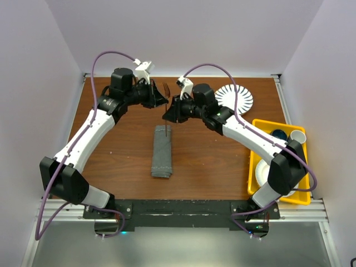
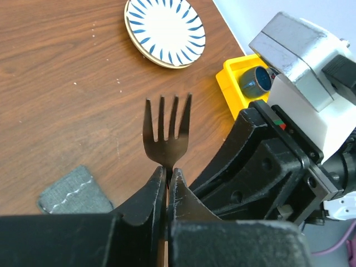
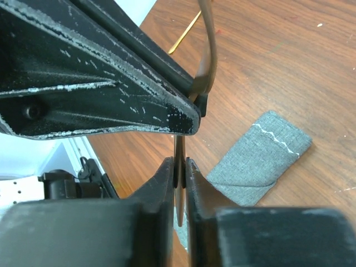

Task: Fold the napkin into a case and place the utensils inside
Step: Pass from the right arm to the left, then insert the fork into the folded napkin.

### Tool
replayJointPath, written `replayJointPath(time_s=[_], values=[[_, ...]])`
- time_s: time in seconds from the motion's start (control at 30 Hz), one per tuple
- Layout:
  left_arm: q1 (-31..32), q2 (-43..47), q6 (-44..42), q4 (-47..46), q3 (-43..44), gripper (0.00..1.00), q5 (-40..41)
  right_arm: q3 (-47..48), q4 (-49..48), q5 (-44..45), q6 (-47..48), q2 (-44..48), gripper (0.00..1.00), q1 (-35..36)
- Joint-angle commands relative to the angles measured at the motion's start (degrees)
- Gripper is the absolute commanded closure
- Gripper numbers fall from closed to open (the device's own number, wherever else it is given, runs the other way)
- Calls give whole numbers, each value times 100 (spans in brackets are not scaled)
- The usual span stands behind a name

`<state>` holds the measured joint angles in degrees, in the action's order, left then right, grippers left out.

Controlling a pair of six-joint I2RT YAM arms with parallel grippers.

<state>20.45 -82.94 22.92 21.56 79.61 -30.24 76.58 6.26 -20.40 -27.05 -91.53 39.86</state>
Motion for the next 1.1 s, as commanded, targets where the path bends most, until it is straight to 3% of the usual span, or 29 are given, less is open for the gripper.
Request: replayJointPath(time_s=[0.0,0.03,0.07,0.27,0.37,0.43,0.53,0.6,0.73,1.07], values=[[-32,-12,-94,-126,116,100,26,173,-4,-184,304,249,61,22],[-32,-29,-155,-109,133,100,131,243,372,-122,653,258,37,-4],[-32,-64,-191,-91,177,100,193,313,558,35,866,293,32,-22],[-85,-943,-490,831,1152,100,686,-676,1035,134,2930,1231,27,-136],[-76,-1180,-447,928,1258,100,843,-1204,1350,-706,4397,1636,30,-127],[-58,-1487,-323,1243,1468,100,1089,-1364,1823,-851,5484,1708,39,30],[-41,-1787,-112,1377,1566,100,1510,-1898,2019,-694,6279,1822,51,433],[-23,-1962,54,1395,1636,100,1792,-2154,1897,-484,6396,1963,58,706],[64,-2235,213,1491,1768,100,2434,-2446,1440,-211,6221,1946,62,796],[223,-2499,459,1439,1478,100,2611,-2736,1202,-52,6554,2016,68,804]])
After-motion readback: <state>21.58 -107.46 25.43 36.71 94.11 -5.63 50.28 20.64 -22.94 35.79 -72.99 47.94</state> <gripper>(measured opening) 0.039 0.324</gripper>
